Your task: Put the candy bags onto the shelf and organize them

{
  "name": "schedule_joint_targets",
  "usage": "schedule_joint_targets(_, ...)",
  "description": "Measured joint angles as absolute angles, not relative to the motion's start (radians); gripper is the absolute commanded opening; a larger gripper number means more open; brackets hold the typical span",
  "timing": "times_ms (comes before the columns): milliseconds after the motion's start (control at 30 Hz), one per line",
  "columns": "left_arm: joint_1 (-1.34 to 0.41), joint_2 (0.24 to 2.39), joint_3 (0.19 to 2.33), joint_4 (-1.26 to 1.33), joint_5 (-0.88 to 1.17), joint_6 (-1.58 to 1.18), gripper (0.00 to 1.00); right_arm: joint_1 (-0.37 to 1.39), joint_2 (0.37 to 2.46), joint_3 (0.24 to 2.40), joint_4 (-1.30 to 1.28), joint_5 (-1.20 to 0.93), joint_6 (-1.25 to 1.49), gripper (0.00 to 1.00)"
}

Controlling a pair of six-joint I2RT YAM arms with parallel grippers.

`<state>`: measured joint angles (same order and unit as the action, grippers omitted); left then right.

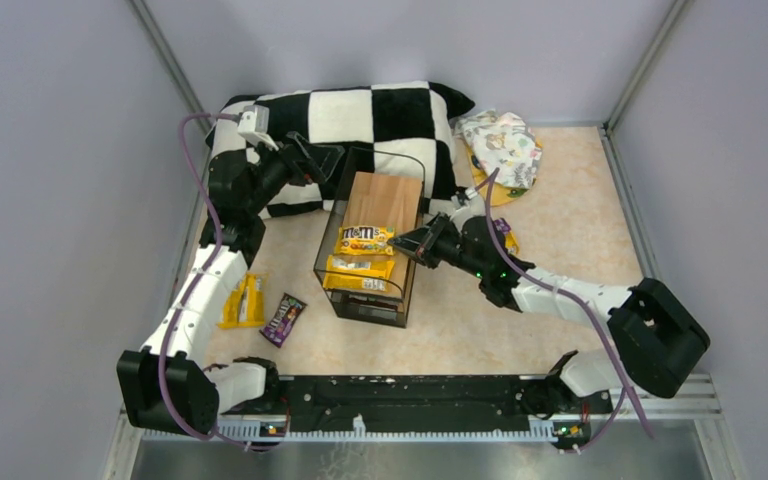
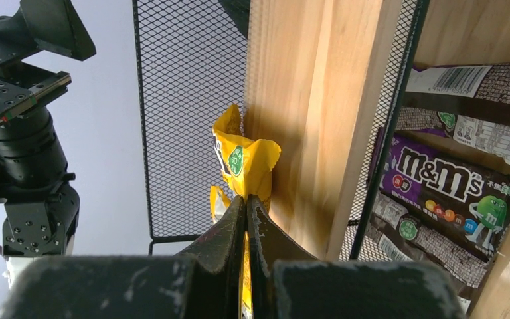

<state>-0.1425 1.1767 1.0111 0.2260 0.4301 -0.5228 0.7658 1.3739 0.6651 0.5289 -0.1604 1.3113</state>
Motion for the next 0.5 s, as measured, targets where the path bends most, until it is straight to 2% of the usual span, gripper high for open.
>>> schedule_joint_targets(500,-0.142,1.187,1.011,0.232,0.431,-0.526,0.99,0.779,1.347,0.635,0.532,-0.150,1.317,0.00)
